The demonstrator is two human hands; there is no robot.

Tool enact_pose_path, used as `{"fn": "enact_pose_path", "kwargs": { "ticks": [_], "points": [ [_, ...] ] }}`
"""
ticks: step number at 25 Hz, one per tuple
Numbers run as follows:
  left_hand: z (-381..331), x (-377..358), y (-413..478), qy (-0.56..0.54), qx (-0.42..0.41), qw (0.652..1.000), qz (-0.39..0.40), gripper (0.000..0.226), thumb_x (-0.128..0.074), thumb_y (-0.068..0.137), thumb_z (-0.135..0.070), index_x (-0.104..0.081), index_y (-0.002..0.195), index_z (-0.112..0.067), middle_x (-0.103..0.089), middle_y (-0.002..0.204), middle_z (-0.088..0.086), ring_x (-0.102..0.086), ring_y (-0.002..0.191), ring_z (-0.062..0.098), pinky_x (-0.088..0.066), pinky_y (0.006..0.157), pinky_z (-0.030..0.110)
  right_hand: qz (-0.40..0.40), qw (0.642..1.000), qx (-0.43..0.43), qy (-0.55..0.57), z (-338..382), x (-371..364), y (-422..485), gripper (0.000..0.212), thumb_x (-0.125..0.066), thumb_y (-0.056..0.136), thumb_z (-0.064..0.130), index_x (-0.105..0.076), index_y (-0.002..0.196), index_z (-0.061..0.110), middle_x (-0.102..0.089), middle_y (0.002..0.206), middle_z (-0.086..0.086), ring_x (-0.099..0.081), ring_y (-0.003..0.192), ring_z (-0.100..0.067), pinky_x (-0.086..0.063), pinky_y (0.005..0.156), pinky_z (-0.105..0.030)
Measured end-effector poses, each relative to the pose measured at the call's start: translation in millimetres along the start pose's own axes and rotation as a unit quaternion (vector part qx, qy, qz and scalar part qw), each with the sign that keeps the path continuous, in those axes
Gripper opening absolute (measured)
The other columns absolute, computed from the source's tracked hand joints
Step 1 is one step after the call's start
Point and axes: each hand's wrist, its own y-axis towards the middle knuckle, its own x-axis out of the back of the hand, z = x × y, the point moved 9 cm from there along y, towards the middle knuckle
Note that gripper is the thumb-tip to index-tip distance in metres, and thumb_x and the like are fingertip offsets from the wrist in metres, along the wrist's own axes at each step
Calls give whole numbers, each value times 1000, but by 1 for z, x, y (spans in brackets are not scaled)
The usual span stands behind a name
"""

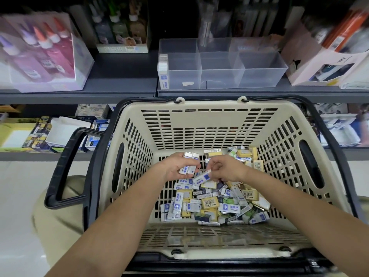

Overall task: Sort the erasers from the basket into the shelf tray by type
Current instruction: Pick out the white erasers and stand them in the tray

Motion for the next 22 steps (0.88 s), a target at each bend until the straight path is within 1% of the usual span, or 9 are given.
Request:
{"fn": "enact_pose_path", "kwargs": {
  "ticks": [3, 5, 8, 9, 13, 16, 18, 20, 22],
  "points": [
    [-17, -5, -7, 5, -21, 999, 40, 36, -72, 80, -17, -59, 114, -11, -68, 102, 3, -64, 90, 14, -54, 66, 27, -56, 993, 15, 106, 15, 24, -4, 14, -64, 84, 5, -61, 97, 7, -64, 74, -3, -61, 64, -17, -50, 62, -26],
    [-36, -11, -16, 18, -44, 997, 58, 27, -69, 82, -17, -60, 108, -13, -69, 96, 2, -65, 87, 14, -56, 71, 28, -85, 988, 33, 123, 32, 40, -7, 18, -65, 84, 5, -62, 101, 2, -65, 76, -5, -62, 65, -14, -53, 66, -23],
    [-77, -11, -33, 46, -93, 994, 33, 23, -66, 85, -16, -58, 106, -12, -67, 96, 6, -65, 87, 17, -57, 78, 32, -97, 983, 64, 144, 65, 63, -11, 12, -63, 84, 1, -61, 95, 4, -65, 77, -6, -62, 63, -9, -53, 64, -18],
    [-92, -9, -41, 48, -114, 992, 23, 23, -65, 86, -16, -59, 107, -12, -67, 96, 6, -65, 85, 17, -57, 75, 30, -100, 981, 82, 143, 80, 72, -14, 10, -62, 84, 1, -61, 92, 7, -65, 77, -7, -62, 63, -9, -53, 63, -18],
    [-155, 17, -78, -14, -219, 975, -18, 13, -64, 86, -16, -60, 99, -14, -71, 81, 3, -68, 69, 13, -52, 51, 20, -120, 970, 186, 99, 152, 112, -26, 14, -62, 85, 4, -59, 85, 18, -70, 77, -3, -66, 62, -6, -50, 56, -16],
    [-192, 48, -98, -55, -293, 952, -73, 13, -62, 88, -15, -59, 100, -14, -72, 79, 2, -68, 67, 9, -50, 48, 18, -167, 951, 245, 87, 199, 140, -22, 18, -63, 85, 6, -57, 79, 22, -69, 72, -1, -66, 62, -7, -50, 57, -20],
    [-208, 68, -102, -64, -324, 936, -120, 13, -59, 90, -13, -57, 103, -16, -69, 88, 5, -68, 71, 9, -51, 50, 18, -245, 930, 264, 75, 221, 163, -13, 21, -65, 84, 9, -57, 74, 25, -66, 72, -2, -65, 68, -14, -51, 63, -26],
    [-214, 84, -98, -80, -339, 925, -149, 15, -56, 91, -10, -57, 104, -17, -67, 94, 6, -68, 74, 9, -51, 52, 18, -329, 901, 281, -15, 241, 182, -6, 20, -67, 82, 14, -57, 74, 29, -63, 74, 6, -60, 67, -9, -48, 68, -17],
    [-213, 95, -91, -109, -349, 915, -173, 14, -57, 90, -10, -57, 103, -17, -66, 95, 5, -67, 73, 8, -51, 53, 19, -361, 877, 289, -131, 259, 183, 4, 13, -66, 82, 19, -60, 80, 30, -60, 72, 15, -55, 62, 1, -41, 65, -5]
  ]
}}
